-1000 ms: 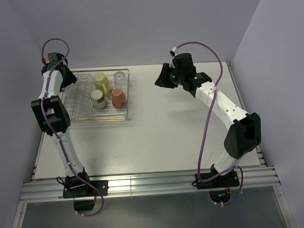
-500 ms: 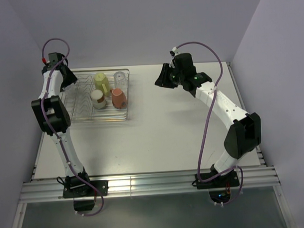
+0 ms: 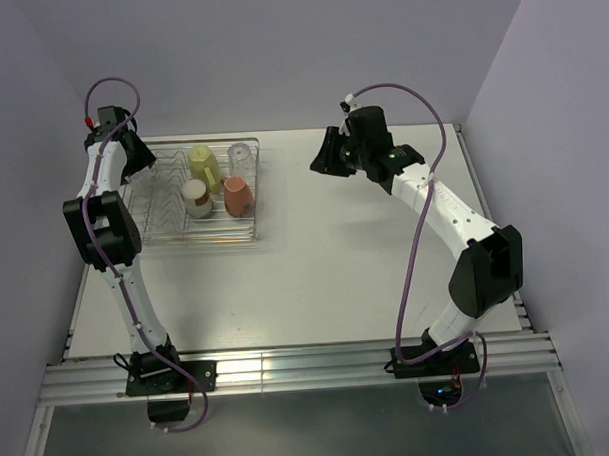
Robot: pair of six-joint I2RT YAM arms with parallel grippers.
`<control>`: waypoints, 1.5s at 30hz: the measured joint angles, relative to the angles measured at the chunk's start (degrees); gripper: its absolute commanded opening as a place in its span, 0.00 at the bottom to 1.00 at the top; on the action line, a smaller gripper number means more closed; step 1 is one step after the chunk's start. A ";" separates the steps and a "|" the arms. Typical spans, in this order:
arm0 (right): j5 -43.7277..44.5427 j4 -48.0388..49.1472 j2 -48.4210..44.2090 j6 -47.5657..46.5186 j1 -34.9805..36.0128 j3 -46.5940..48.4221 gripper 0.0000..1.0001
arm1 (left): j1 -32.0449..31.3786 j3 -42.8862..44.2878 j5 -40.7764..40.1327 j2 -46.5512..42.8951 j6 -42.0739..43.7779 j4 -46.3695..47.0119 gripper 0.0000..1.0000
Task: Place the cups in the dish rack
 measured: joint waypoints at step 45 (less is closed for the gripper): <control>9.09 0.24 -31.93 -1.64 -0.24 -15.15 1.00 | -28.76 -38.05 24.90 -64.28 -0.72 9.75 0.99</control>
